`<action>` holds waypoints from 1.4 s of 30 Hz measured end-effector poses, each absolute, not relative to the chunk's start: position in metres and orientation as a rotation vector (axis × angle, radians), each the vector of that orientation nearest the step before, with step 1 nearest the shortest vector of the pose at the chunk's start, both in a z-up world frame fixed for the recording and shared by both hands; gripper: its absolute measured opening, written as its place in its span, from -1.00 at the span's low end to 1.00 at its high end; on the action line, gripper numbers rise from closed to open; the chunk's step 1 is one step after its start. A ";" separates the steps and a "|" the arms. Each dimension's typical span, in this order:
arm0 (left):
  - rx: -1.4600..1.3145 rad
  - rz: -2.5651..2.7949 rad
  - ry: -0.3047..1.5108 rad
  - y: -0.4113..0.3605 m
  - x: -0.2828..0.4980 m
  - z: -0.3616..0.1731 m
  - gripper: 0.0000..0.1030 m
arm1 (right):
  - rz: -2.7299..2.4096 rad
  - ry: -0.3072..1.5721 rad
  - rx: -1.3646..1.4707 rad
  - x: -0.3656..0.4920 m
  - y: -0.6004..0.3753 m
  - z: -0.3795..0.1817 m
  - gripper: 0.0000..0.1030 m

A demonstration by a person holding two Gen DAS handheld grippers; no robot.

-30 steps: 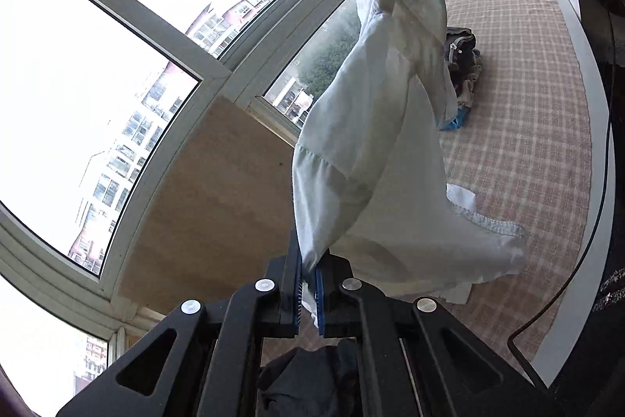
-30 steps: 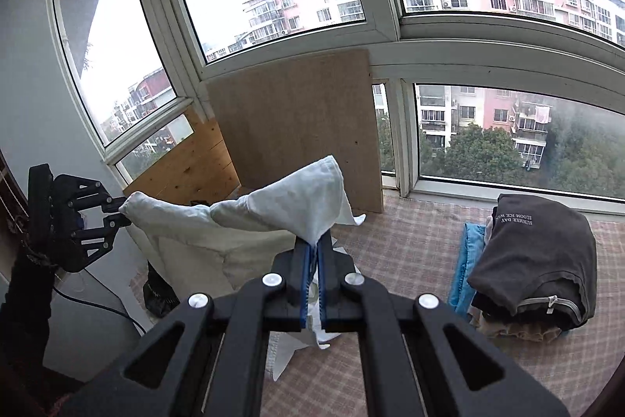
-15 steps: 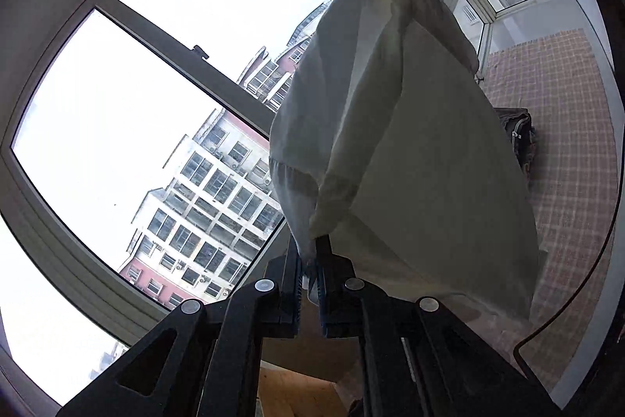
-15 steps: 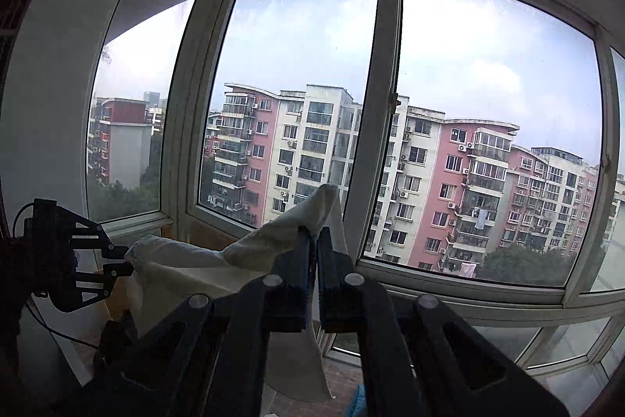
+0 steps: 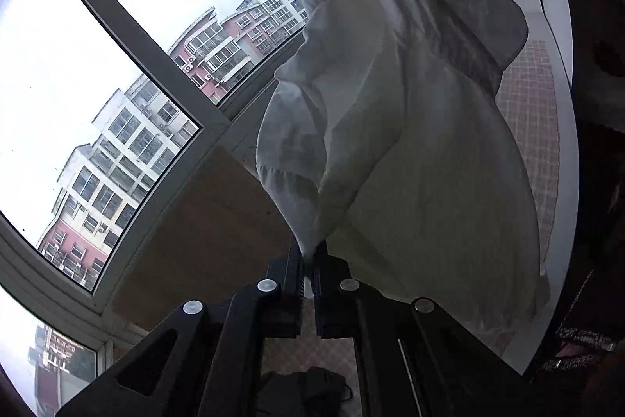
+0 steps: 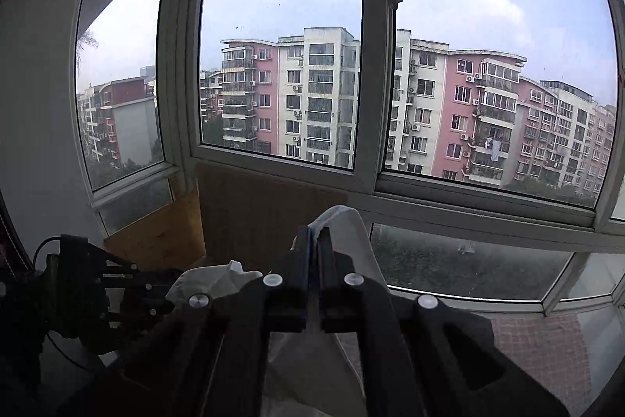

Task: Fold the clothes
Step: 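Raise the shirt high with both grippers and let it hang straight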

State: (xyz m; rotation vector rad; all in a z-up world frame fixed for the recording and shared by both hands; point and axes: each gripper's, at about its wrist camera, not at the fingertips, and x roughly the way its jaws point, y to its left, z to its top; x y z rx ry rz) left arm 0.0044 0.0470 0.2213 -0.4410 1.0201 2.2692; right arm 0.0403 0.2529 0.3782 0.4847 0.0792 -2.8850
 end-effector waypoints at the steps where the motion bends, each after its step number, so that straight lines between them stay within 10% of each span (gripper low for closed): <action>1: -0.410 2.290 0.990 0.045 0.005 0.230 -0.94 | -2.873 0.037 0.457 0.044 0.260 0.386 -0.94; 9: -0.569 2.246 0.955 0.056 -0.012 0.191 -0.95 | -2.902 0.163 0.745 0.006 0.261 0.354 -0.94; 16: -0.408 2.404 0.913 0.023 0.010 0.303 -0.95 | -2.896 0.215 0.750 0.019 0.263 0.434 -0.94; 24: -0.700 2.191 1.021 0.052 -0.006 0.146 -0.95 | -2.708 0.136 1.223 -0.021 0.285 0.244 -0.94; 35: -0.285 2.437 0.968 0.015 0.036 0.348 -0.93 | -3.011 0.201 0.514 0.058 0.274 0.516 -0.95; 42: -0.362 2.327 1.008 0.051 -0.002 0.294 -0.93 | -2.948 0.256 0.794 0.017 0.271 0.419 -0.94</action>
